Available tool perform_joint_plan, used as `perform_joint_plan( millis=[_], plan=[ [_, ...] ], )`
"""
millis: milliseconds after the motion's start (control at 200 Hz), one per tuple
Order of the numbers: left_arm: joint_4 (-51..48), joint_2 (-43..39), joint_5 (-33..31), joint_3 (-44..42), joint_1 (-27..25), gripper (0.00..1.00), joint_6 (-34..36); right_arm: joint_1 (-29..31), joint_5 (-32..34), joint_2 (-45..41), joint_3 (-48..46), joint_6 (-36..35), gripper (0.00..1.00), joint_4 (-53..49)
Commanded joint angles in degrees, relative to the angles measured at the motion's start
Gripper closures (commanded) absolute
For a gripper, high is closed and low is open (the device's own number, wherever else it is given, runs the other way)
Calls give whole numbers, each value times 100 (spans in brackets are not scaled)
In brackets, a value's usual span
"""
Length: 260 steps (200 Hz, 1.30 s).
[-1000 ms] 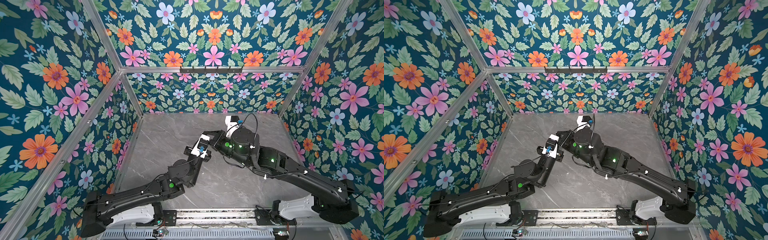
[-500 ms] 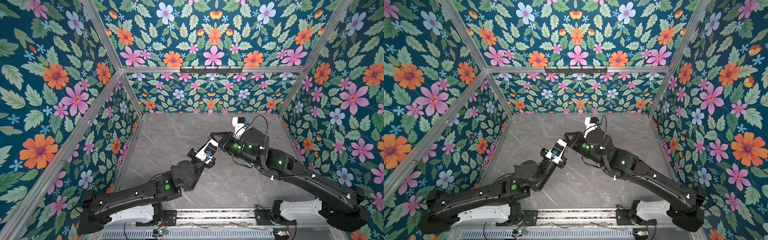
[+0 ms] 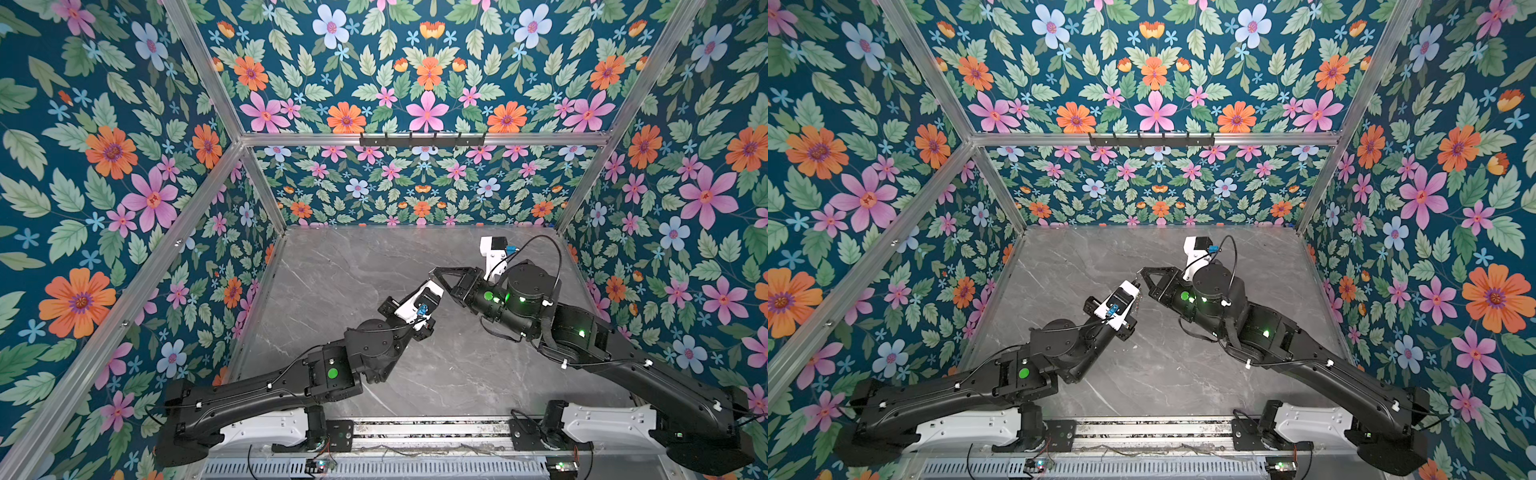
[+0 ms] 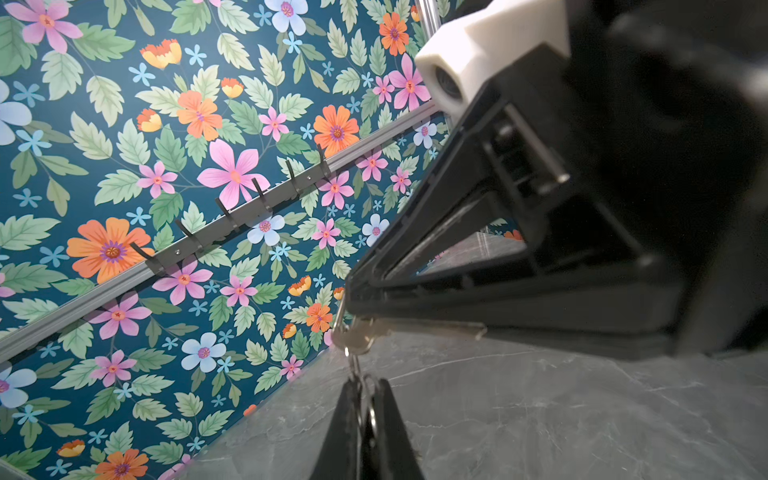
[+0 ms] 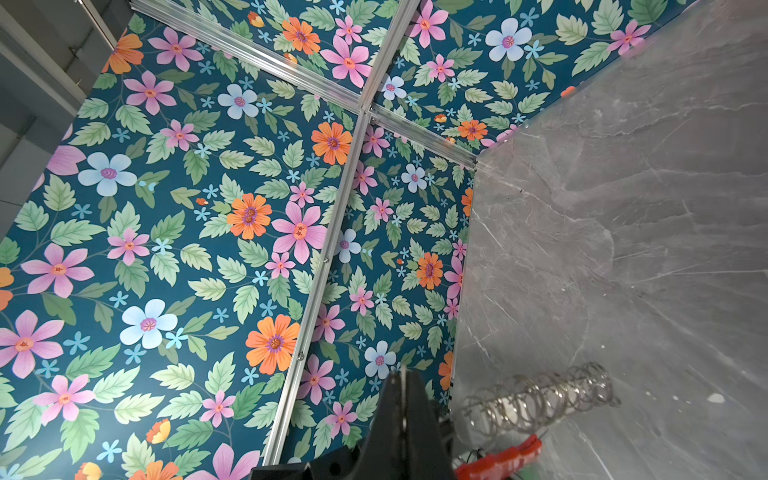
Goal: Remove the keys from the keyring
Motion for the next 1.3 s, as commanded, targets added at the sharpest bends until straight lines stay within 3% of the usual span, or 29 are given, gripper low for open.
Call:
perform_joint_plan(
  millis=[0,525,1295],
  plan=[
    [-272,29,193,175,-14,100,-136,-40,288,-135,-80,-136,100,-6],
    [-2256,450,1404,1519,-5,100,-795,-373,-313,-581,-529,-420,100,-83],
    [-4156,1031,2601,3012,230,100,-1259,-502,-829,-1446,-1390,-1492,100,142]
  ],
)
